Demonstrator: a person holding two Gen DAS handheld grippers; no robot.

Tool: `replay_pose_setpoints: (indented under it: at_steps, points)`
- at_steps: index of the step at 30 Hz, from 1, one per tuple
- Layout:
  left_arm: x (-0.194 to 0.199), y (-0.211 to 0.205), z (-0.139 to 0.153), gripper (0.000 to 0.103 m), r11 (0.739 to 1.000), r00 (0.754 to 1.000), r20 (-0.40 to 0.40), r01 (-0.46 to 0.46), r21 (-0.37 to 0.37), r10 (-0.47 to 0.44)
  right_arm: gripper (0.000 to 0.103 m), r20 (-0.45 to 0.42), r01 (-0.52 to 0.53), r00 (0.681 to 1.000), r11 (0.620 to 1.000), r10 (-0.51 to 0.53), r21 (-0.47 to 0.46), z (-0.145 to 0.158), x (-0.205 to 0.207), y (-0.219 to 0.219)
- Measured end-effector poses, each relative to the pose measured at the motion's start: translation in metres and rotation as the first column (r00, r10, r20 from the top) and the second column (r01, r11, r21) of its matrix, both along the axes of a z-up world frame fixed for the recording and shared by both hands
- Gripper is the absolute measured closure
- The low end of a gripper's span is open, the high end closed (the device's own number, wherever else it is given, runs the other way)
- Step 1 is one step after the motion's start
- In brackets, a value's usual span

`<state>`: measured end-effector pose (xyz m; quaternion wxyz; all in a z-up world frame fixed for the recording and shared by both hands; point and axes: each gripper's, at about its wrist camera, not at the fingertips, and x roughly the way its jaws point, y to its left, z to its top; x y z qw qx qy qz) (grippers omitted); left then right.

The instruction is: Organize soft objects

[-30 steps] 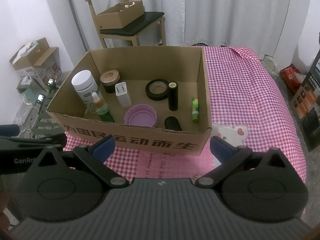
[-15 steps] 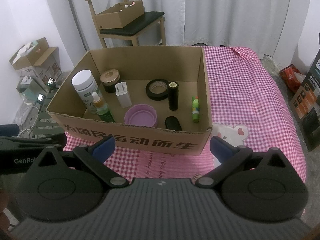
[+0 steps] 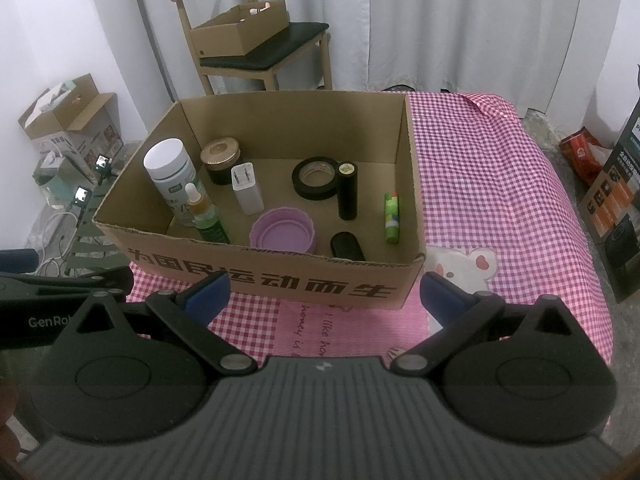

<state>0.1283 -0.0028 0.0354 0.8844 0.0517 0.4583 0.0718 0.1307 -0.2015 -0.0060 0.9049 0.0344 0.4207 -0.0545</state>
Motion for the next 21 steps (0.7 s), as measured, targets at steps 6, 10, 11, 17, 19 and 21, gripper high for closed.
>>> replay_pose_setpoints:
  at_steps: [6,10,11,17,19,21]
  points:
    - [-0.0009,0.0007,0.0001,0.0,1.0,1.0,0.0,-0.002,0.0,0.002,0.001,-0.001,0.0,1.0,1.0,0.0,0.0,-0.0008,-0.0002,0.001]
    - [-0.0009,0.0006,-0.0001,0.0,1.0,1.0,0.0,-0.002,0.001,0.002,0.001,-0.001,0.001,1.0,1.0,-0.001,0.0,-0.0008,-0.0002,0.0011]
    - [-0.001,0.0008,0.0,0.0,1.0,1.0,0.0,-0.002,0.001,0.002,0.001,-0.001,0.0,1.0,1.0,0.0,0.0,-0.0008,-0.0001,0.0011]
    - [-0.0007,0.0007,-0.0002,0.0,1.0,1.0,0.0,-0.002,0.0,0.002,0.001,-0.001,0.001,1.0,1.0,-0.001,0.001,-0.0008,0.0,0.0012]
    - [-0.0006,0.0009,-0.0002,0.0,1.0,1.0,0.0,-0.002,0.002,0.002,0.001,-0.001,0.0,1.0,1.0,0.0,-0.001,-0.0006,0.0,0.0013]
    - [-0.001,0.0014,-0.0006,0.0,1.0,1.0,0.0,-0.002,0.002,0.002,0.001,-0.001,0.0,1.0,1.0,0.0,-0.001,-0.0008,-0.0001,0.0017]
